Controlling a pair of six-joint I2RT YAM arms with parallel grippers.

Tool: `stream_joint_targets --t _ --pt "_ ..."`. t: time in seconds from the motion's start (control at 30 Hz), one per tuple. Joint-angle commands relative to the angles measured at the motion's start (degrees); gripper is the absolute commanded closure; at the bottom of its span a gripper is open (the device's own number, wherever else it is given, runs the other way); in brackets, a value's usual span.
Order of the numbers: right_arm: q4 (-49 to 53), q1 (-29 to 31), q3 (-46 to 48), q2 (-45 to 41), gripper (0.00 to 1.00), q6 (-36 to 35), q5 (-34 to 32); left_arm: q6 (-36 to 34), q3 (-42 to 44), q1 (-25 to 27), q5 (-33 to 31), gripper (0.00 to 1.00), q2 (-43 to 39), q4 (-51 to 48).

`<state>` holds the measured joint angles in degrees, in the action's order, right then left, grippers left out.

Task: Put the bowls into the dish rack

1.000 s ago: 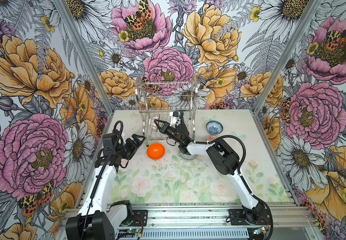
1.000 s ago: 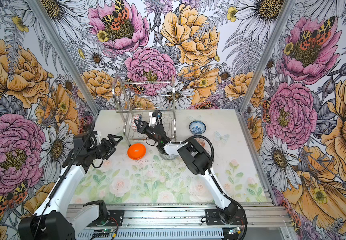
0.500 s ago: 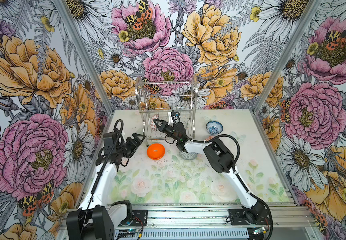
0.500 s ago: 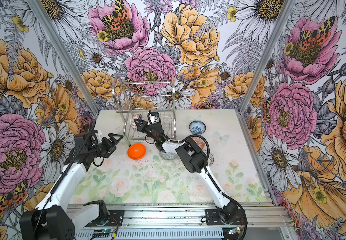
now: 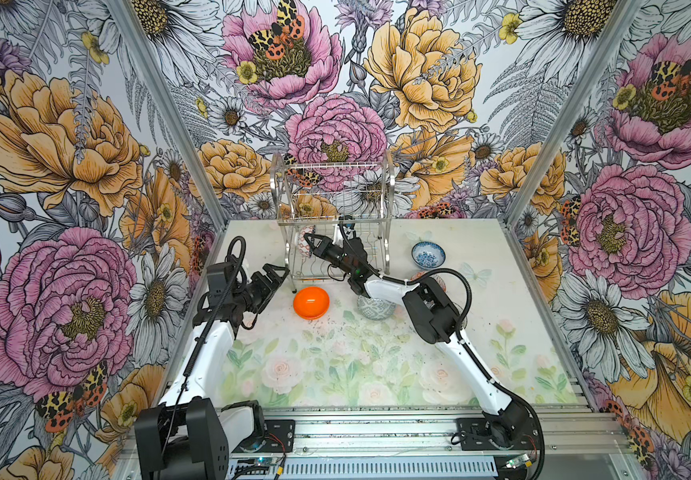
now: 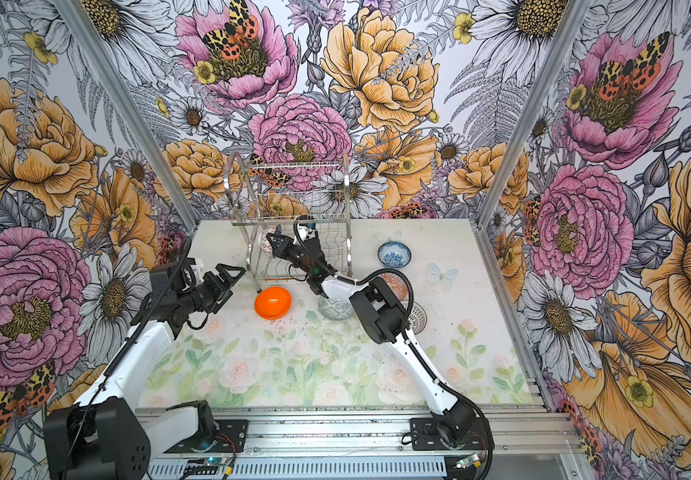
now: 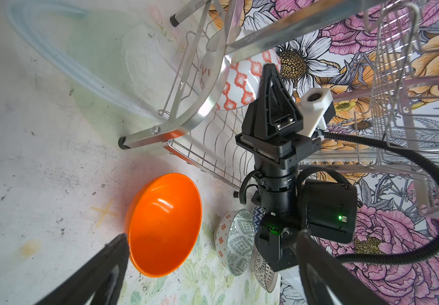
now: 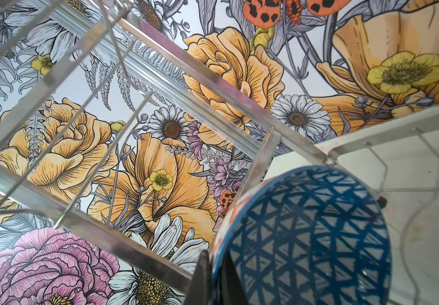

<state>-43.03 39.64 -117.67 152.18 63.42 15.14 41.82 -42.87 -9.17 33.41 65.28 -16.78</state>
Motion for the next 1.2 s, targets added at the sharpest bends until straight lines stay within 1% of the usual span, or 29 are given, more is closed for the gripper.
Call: stream_joint_targets --t 0.0,0.3,0.53,0.73,1.03,1.17 --pt "-2.25 -0.61 -4.35 1.29 1.0 -0.12 1.15 0.31 -1.01 -1.27 2.3 0.01 -0.01 2.61" --pt "-0.2 -1.31 -8.41 3.97 1.0 -0.08 0.26 0.67 -0.55 -2.0 3.16 0.01 0.14 3.02" --pt "2.72 -1.62 -14.12 7.0 1.0 -0.1 0.25 1.72 0.22 -1.91 3.62 0.01 0.2 4.34" --pt "4.88 -1.7 -19.15 9.94 1.0 -0.19 0.0 1.85 -1.07 0.03 2.96 0.02 -0.06 5.23" --pt "5.68 -2.0 -21.05 11.47 1.0 -0.29 -0.8 4.12 -0.63 1.83 7.43 0.01 1.01 11.16" --pt "7.49 -2.01 -24.06 13.04 1.0 -0.01 -0.89 4.55 -1.58 3.36 7.57 0.01 2.15 12.52"
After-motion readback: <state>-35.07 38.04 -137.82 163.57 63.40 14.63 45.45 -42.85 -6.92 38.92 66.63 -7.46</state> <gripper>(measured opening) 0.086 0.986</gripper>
